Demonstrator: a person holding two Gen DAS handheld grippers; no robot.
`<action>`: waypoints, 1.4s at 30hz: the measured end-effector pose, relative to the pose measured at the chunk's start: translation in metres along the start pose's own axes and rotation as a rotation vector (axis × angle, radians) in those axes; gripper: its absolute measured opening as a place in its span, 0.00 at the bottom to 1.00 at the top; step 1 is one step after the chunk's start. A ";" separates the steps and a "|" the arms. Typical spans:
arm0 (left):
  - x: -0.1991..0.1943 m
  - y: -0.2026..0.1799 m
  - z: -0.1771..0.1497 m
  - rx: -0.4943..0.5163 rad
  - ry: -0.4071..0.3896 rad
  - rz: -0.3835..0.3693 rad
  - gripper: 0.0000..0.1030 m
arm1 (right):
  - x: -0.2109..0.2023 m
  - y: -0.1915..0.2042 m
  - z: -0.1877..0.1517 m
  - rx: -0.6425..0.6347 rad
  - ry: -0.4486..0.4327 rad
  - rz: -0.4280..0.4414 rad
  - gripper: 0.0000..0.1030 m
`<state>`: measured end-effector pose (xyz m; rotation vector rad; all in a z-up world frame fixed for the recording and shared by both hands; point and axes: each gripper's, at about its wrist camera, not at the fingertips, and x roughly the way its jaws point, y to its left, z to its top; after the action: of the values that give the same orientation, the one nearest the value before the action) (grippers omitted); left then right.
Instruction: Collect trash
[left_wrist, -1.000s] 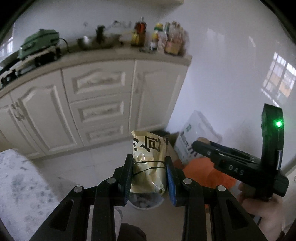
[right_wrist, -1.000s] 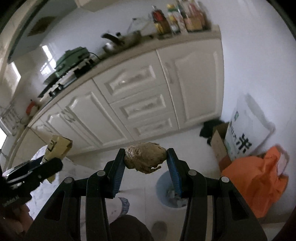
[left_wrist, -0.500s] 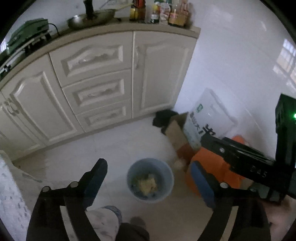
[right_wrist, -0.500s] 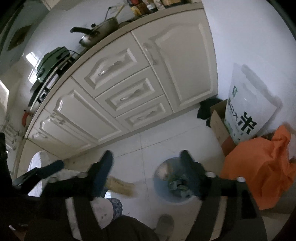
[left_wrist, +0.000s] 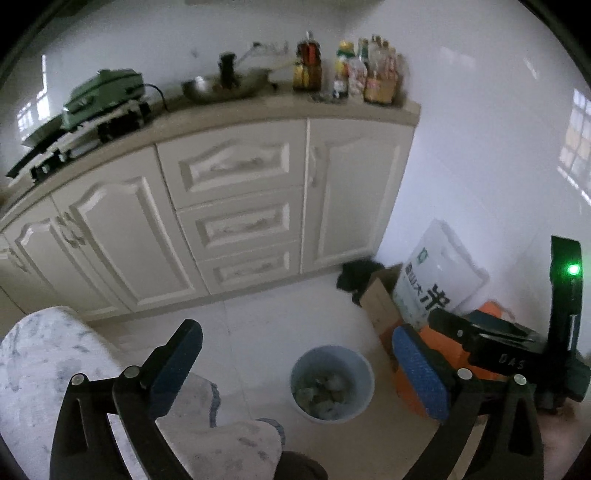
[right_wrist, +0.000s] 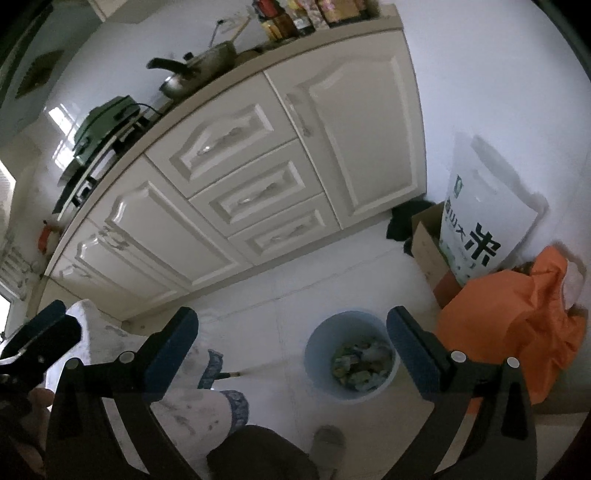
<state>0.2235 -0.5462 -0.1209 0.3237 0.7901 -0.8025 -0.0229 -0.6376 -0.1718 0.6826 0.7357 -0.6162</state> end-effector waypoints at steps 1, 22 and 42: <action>-0.013 0.002 -0.003 -0.006 -0.017 0.002 0.99 | -0.003 0.005 -0.001 -0.005 -0.004 0.002 1.00; -0.324 0.117 -0.171 -0.214 -0.393 0.273 0.99 | -0.123 0.230 -0.043 -0.327 -0.142 0.231 1.00; -0.523 0.088 -0.375 -0.444 -0.527 0.650 0.99 | -0.228 0.381 -0.192 -0.685 -0.250 0.380 1.00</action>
<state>-0.1275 -0.0158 0.0089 -0.0436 0.3083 -0.0705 0.0366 -0.1989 0.0235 0.0947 0.5143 -0.0734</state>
